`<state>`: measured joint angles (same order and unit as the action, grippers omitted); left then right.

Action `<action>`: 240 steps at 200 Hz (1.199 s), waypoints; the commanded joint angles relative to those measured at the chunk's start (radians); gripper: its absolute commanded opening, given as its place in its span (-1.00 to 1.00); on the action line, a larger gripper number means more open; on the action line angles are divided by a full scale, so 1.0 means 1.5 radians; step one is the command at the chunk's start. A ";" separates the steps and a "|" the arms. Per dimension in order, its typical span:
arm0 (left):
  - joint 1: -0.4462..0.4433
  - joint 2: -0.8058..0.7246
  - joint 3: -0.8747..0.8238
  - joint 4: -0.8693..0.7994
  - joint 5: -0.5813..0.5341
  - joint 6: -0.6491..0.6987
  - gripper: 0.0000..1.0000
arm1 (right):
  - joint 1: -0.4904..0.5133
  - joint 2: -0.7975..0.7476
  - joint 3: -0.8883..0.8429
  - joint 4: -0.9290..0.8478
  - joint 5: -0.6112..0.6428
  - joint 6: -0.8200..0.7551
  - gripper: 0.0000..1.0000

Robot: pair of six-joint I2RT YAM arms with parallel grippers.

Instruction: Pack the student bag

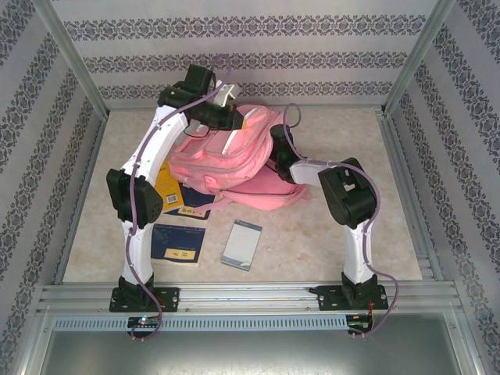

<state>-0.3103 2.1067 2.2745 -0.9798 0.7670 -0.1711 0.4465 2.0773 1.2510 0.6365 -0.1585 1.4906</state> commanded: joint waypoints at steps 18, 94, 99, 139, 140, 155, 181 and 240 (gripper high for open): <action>0.016 -0.004 0.039 0.067 0.085 -0.029 -1.00 | -0.025 -0.086 -0.076 0.024 -0.033 -0.055 0.82; 0.022 0.002 0.035 0.064 0.080 -0.030 -1.00 | -0.068 -0.146 -0.173 0.054 -0.078 -0.069 0.83; 0.023 0.001 0.033 0.066 0.081 -0.031 -1.00 | -0.071 -0.147 -0.180 0.059 -0.080 -0.068 0.83; 0.021 -0.007 -0.002 0.069 0.060 -0.038 -1.00 | -0.081 -0.199 -0.235 0.040 -0.078 -0.095 0.76; 0.021 -0.008 -0.005 0.069 0.058 -0.038 -1.00 | -0.080 -0.201 -0.238 0.037 -0.077 -0.097 0.76; 0.013 -0.019 -0.057 0.089 0.033 -0.040 -1.00 | -0.074 -0.263 -0.272 -0.033 -0.038 -0.138 0.72; -0.014 -0.037 -0.158 0.168 0.007 -0.061 -0.92 | -0.067 -0.378 -0.332 -0.151 0.031 -0.195 0.65; -0.067 -0.080 -0.299 0.256 -0.042 -0.089 -0.28 | -0.061 -0.650 -0.419 -0.468 0.180 -0.350 0.63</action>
<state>-0.3939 2.0861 1.9049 -0.7120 0.7490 -0.2722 0.3382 1.2003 0.6601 0.1688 -0.0078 1.1015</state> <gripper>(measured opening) 0.315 0.821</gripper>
